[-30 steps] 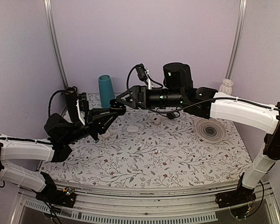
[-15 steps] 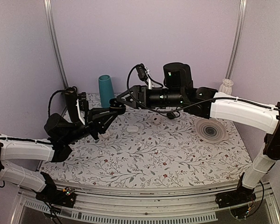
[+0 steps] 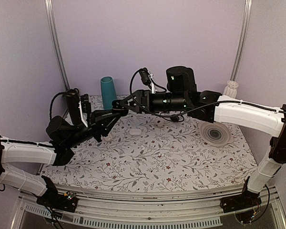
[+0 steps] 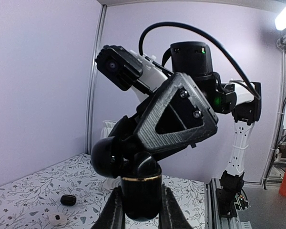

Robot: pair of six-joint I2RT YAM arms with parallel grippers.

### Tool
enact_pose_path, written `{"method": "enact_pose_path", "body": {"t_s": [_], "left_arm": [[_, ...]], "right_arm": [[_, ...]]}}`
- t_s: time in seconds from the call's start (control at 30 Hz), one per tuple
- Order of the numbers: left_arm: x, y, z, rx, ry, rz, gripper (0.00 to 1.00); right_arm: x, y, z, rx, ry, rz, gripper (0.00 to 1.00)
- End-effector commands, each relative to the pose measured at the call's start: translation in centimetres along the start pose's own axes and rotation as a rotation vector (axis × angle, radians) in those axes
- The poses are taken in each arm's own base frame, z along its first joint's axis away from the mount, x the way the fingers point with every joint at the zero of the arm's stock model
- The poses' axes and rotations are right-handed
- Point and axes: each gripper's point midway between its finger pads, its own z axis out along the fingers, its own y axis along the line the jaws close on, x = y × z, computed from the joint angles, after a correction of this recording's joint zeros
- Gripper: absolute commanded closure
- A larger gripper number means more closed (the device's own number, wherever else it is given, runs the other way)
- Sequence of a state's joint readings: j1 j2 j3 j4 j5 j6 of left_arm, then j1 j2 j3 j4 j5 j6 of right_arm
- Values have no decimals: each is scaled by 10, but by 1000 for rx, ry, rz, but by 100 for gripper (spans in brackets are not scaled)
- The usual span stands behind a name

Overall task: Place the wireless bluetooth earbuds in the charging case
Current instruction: Adjust the right earbud in the right side groove of the charging case.

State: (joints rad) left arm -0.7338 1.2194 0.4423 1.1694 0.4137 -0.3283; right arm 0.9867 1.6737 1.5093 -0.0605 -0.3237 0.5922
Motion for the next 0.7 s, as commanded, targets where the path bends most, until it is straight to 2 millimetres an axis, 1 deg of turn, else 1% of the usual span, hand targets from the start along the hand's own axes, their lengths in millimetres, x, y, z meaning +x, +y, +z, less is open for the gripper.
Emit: {"method": "enact_pose_path", "body": {"t_s": [0.0,0.1,0.43,0.67], "left_arm": [[-10,3,0,-6,-36,29,100],[-10,3,-1,-6,-36,29,100],[-9,3,0,-9,-36,30,100],[-9,4,0,-10,-35,28,100]], "right_arm": [[-11,2,-11,7,-38,7,35],[-11,1,-11,12,-40,8,35],[-15,9,-18,-10,-57,-10,34],[-16,12,-18,-27,-58,-18,34]]}}
